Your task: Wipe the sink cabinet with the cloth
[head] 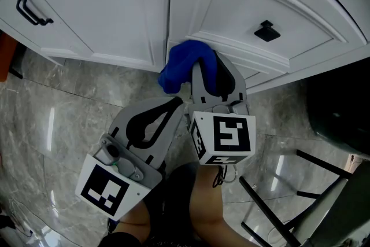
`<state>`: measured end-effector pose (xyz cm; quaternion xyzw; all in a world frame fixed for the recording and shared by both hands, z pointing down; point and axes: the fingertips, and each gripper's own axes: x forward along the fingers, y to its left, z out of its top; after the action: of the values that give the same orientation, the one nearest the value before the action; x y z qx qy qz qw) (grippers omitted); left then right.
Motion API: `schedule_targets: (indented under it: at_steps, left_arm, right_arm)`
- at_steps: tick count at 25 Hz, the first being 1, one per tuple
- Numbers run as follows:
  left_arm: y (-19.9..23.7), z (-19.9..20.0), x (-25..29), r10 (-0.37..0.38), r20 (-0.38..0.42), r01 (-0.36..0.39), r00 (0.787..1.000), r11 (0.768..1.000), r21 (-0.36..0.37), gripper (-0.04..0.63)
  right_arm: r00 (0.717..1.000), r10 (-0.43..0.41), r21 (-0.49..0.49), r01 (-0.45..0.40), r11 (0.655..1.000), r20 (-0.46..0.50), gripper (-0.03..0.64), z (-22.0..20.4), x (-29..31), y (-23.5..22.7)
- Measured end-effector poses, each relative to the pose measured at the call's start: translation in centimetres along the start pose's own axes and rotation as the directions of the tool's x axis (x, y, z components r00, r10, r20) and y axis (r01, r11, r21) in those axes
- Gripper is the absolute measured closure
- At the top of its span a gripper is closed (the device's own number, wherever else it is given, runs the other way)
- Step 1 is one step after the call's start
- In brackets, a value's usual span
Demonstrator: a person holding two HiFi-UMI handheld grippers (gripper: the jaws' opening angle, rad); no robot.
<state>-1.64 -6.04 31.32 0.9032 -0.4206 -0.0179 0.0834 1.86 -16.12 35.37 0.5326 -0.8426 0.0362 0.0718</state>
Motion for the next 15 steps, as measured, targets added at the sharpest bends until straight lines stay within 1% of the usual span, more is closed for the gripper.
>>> schedule_targets:
  at_steps: [15]
  left_arm:
    - [0.0, 0.3, -0.3, 0.002, 0.010, -0.002, 1.000, 1.000, 0.001, 0.591]
  right_arm:
    - [0.999, -0.032, 0.015, 0.032, 0.999, -0.012, 0.502, -0.2, -0.8, -1.6]
